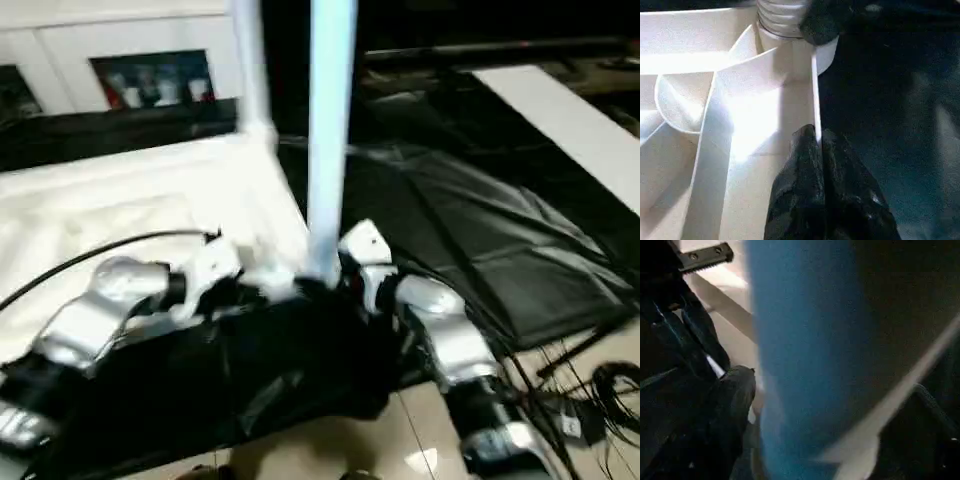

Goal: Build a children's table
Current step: Rotate leg to tighten

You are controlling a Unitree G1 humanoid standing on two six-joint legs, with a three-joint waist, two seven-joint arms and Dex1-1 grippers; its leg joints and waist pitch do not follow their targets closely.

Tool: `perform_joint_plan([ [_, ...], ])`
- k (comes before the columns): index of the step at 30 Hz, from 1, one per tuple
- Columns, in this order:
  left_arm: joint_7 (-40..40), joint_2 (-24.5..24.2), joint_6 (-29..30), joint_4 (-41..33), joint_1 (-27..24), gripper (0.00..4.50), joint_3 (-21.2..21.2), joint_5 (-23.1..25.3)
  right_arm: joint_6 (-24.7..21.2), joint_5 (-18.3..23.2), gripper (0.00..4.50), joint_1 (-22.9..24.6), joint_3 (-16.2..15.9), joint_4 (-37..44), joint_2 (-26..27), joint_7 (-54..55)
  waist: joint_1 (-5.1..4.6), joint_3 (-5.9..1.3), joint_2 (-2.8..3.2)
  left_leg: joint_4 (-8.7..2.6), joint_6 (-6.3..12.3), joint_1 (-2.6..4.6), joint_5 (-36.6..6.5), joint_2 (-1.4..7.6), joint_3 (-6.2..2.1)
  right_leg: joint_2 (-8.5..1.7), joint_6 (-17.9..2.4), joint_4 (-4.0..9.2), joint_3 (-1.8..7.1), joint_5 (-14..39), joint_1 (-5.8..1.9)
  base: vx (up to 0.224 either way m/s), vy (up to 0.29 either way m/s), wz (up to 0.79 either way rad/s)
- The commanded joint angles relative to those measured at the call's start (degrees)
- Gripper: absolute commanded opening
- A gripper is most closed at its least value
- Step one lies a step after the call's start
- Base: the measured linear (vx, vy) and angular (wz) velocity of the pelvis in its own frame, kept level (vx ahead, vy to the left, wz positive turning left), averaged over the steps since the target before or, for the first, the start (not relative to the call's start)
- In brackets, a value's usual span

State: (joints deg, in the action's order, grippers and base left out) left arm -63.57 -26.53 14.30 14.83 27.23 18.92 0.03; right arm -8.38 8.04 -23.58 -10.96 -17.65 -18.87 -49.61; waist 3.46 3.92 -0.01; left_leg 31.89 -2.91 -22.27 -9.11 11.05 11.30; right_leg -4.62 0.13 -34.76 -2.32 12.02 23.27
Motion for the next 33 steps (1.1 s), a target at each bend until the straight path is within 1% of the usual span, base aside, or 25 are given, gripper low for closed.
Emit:
perform_joint_plan([
  [1,-2.8,-0.6,-1.4,-0.8,-1.6,0.00,1.1,-1.3,-0.6,1.2,3.87,1.3,-0.6,2.1,-1.3,-1.9,0.06,-2.90,-0.39,-2.76,5.28,1.19,-8.3,2.09,-0.60,-2.80,-14.2,3.37,2.15,-0.2,-2.66,0.000,0.000,0.00],
  [5,-3.6,-1.5,-1.8,-1.0,-2.1,0.00,0.9,-1.6,-1.0,1.6,3.87,1.8,-0.9,2.8,-1.2,-3.8,-0.05,-2.79,-0.41,-2.97,3.50,1.33,-10.9,2.14,-0.70,-2.93,-13.3,3.76,2.23,5.1,-2.54,0.000,0.000,0.00],
  [7,-3.6,-1.6,-1.8,-0.8,-2.0,0.00,0.9,-1.6,-1.0,1.4,3.87,1.8,-1.2,2.9,-1.2,-4.3,-0.07,-2.79,-0.46,-2.99,3.05,1.30,-10.4,2.15,-0.73,-2.87,-13.2,3.64,2.26,4.8,-2.55,0.000,0.000,0.00],
  [10,-3.6,-1.7,-1.6,-0.7,-1.9,0.00,0.7,-1.7,-0.8,1.1,3.87,2.0,-1.5,2.8,-1.4,-4.9,-0.05,-2.93,-0.54,-2.82,3.34,1.30,-9.1,2.08,-0.71,-2.81,-13.5,3.36,2.27,2.4,-2.64,0.000,0.000,0.00],
  [11,-3.6,-1.7,-1.6,-0.7,-1.9,0.00,0.6,-1.7,-0.8,1.1,3.87,2.0,-1.5,2.7,-1.4,-4.8,-0.04,-2.95,-0.58,-2.72,3.70,1.27,-8.4,2.02,-0.67,-2.77,-13.8,3.25,2.27,1.1,-2.67,0.000,0.000,0.00],
  [13,-3.7,-1.8,-1.7,-0.6,-1.9,0.00,0.5,-1.7,-0.9,1.3,3.62,1.9,-1.4,2.6,-1.5,-4.5,-0.04,-2.97,-0.59,-2.62,4.25,1.19,-7.6,1.95,-0.65,-2.78,-14.1,3.14,2.23,-0.2,-2.76,0.000,0.000,0.00],
  [17,-3.8,-1.8,-2.0,-0.2,-1.7,0.00,0.5,-1.7,-1.0,1.4,3.54,1.7,-0.9,2.0,-1.2,-4.3,0.00,-3.03,-0.52,-2.56,4.27,1.25,-7.6,1.97,-0.66,-2.79,-14.3,3.11,2.22,0.0,-2.80,0.000,0.000,0.00],
  [18,-3.8,-1.8,-2.0,-0.1,-1.6,0.00,0.4,-1.7,-0.5,0.7,3.25,1.7,-1.2,1.5,-1.3,-4.1,0.00,-3.04,-0.53,-2.55,4.26,1.25,-7.7,1.97,-0.66,-2.77,-14.3,3.08,2.20,0.0,-2.82,0.000,0.000,0.00],
  [19,-3.8,-1.8,-2.0,-0.1,-1.6,0.00,0.4,-1.7,-0.3,0.5,3.15,1.7,-1.3,1.3,-1.3,-4.1,0.00,-3.07,-0.53,-2.53,4.26,1.26,-7.6,1.98,-0.68,-2.77,-14.4,3.04,2.19,-0.1,-2.82,0.000,0.000,0.00],
  [21,-3.8,-1.8,-2.0,0.0,-1.6,0.00,0.4,-1.7,-0.2,0.4,3.14,1.7,-1.3,1.2,-1.3,-4.1,-0.01,-3.10,-0.54,-2.48,4.31,1.25,-7.3,1.96,-0.68,-2.73,-14.5,2.98,2.18,-0.6,-2.84,0.000,0.000,0.00],
  [24,-3.9,-1.9,-1.9,0.1,-1.5,0.00,0.5,-1.7,0.1,0.0,2.82,1.7,-1.4,0.8,-1.4,-4.3,0.03,-3.09,-0.56,-2.41,4.38,1.21,-7.6,1.92,-0.66,-2.77,-14.6,2.98,2.21,-0.4,-2.89,0.000,0.000,0.00],
  [25,-3.9,-1.9,-1.9,0.1,-1.5,0.00,0.5,-1.7,0.1,0.0,2.82,1.7,-1.4,0.8,-1.4,-4.3,0.05,-3.13,-0.52,-2.42,4.35,1.29,-7.6,1.96,-0.67,-2.78,-14.6,2.98,2.20,-0.3,-2.86,0.000,0.000,0.00],
  [30,-3.6,-1.8,-1.7,0.4,-1.4,0.00,0.3,-1.6,0.4,-0.6,2.72,1.8,-1.3,-0.2,-1.1,-3.0,0.05,-3.15,-0.57,-2.34,4.34,1.19,-7.5,1.90,-0.68,-2.78,-14.6,2.89,2.20,-0.4,-2.94,0.000,0.000,0.00],
  [32,-2.8,-1.4,-1.4,0.8,-1.3,0.00,0.1,-1.5,0.0,-0.7,2.72,1.8,-0.7,-1.0,-0.4,-1.2,0.00,-3.11,-0.55,-2.36,4.20,1.27,-7.8,1.88,-0.66,-2.76,-14.6,2.98,2.20,0.4,-2.80,0.000,0.000,0.00],
  [33,-0.4,-0.1,-0.4,2.2,-0.6,0.00,-0.3,-0.9,-1.0,-1.7,2.72,1.5,0.1,-3.3,1.1,3.0,-0.06,-2.97,-0.61,-2.45,3.83,1.23,-8.5,1.89,-0.66,-2.78,-14.4,3.11,2.20,1.6,-2.77,0.000,0.000,0.00],
])
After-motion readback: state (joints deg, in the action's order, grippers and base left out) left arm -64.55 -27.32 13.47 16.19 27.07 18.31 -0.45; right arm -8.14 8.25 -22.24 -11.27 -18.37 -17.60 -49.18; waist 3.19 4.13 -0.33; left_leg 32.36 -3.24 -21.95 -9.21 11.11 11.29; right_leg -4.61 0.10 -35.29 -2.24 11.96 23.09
